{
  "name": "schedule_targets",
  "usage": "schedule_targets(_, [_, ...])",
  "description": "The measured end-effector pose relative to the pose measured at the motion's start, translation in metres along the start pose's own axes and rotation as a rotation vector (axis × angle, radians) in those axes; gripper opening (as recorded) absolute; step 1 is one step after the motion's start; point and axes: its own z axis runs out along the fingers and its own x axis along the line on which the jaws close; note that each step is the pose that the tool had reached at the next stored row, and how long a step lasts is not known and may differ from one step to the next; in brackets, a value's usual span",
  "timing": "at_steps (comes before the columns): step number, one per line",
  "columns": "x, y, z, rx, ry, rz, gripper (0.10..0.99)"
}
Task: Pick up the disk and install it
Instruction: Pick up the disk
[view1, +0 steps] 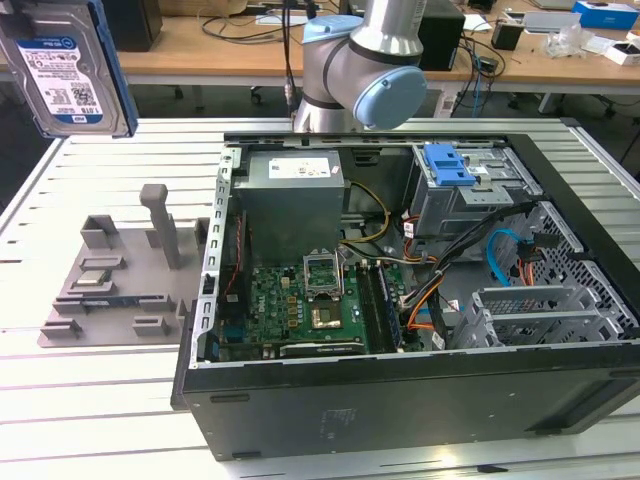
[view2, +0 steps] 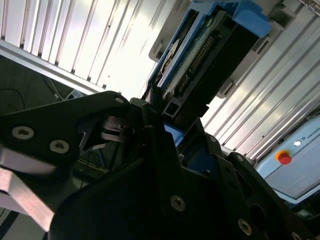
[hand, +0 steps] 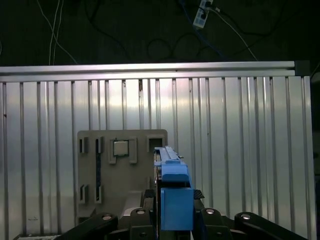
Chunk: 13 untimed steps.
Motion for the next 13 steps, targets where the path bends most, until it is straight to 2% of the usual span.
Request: schedule_targets(13, [-0.0004,0.0007,-0.0174,0.0,0.0,0.0,0.365])
